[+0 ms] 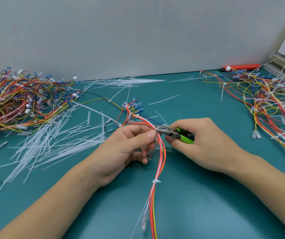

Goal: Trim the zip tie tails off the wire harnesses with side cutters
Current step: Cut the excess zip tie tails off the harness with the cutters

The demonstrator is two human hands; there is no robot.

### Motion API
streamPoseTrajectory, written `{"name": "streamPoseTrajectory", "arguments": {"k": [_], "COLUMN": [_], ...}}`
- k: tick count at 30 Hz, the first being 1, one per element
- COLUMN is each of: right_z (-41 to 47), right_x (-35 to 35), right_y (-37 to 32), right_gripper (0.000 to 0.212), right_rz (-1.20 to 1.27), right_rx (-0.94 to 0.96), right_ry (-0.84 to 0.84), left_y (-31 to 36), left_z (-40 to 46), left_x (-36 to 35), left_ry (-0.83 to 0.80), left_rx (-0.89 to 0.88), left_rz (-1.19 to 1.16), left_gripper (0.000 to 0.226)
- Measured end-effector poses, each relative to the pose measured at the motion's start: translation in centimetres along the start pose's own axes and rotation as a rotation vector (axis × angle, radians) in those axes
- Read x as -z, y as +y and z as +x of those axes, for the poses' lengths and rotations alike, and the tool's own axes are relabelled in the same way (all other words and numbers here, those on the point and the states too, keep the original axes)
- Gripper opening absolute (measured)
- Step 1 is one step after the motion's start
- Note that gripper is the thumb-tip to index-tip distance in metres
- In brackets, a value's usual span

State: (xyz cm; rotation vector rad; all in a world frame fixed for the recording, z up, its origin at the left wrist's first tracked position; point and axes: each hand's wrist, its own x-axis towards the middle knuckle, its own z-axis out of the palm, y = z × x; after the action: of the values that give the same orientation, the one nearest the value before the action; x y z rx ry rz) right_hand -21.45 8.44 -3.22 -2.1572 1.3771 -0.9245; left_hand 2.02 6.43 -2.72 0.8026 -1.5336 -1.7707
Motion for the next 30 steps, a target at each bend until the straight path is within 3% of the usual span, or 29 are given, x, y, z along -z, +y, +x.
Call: {"name": "streamPoseTrajectory", "arguments": {"k": [11,30], "right_z": [0.04,0.03], "right_x": [-0.33,-0.46], "right_y": [-0.25,-0.51], "right_gripper": [0.016,0.012], "right_rz": [0.006,0.034], "right_rx": [-0.014,-0.028], "right_ry": [0.0,0.011], "left_y": [-0.23,-0.24], "left_z": [0.07,0.08], "left_x": [0.28,0.37], "left_ry": [-0.006,-0.031], "left_rx": [-0.001,-0.001], "left_rz": [-0.001,0.005], "left_gripper": [0.013,0.015]}}
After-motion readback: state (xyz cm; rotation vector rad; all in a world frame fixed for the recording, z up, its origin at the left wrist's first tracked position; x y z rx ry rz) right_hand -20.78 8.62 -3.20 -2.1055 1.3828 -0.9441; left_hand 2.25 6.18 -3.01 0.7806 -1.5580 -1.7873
